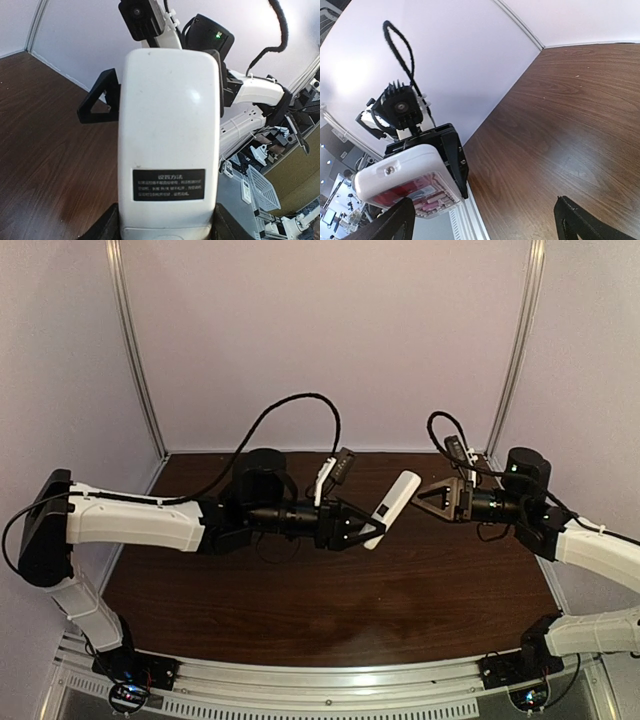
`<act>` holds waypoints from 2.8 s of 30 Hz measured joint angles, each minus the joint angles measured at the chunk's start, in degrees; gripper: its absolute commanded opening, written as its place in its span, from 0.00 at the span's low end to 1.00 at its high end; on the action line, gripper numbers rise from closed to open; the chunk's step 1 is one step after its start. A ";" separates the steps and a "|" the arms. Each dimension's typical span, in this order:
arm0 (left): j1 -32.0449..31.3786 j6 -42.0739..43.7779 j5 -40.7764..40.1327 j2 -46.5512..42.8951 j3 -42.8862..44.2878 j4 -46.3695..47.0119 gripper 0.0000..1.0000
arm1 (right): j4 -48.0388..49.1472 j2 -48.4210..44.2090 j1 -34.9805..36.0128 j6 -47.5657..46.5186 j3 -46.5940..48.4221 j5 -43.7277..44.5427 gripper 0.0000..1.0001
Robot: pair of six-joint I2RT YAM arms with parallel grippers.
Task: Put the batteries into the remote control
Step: Place the remote control at the center of the board.
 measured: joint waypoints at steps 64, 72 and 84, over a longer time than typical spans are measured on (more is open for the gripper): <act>-10.05 49.35 -25.70 21.81 14.53 -48.46 0.43 | -13.49 19.96 6.80 -5.11 -10.99 6.23 0.64; -9.86 49.27 -25.40 23.08 16.68 -49.94 0.70 | -12.13 21.53 7.28 -4.72 -12.00 6.78 0.63; -9.07 42.18 -27.39 12.46 10.03 -46.36 0.73 | -8.72 22.27 8.20 -3.45 -12.72 7.13 0.60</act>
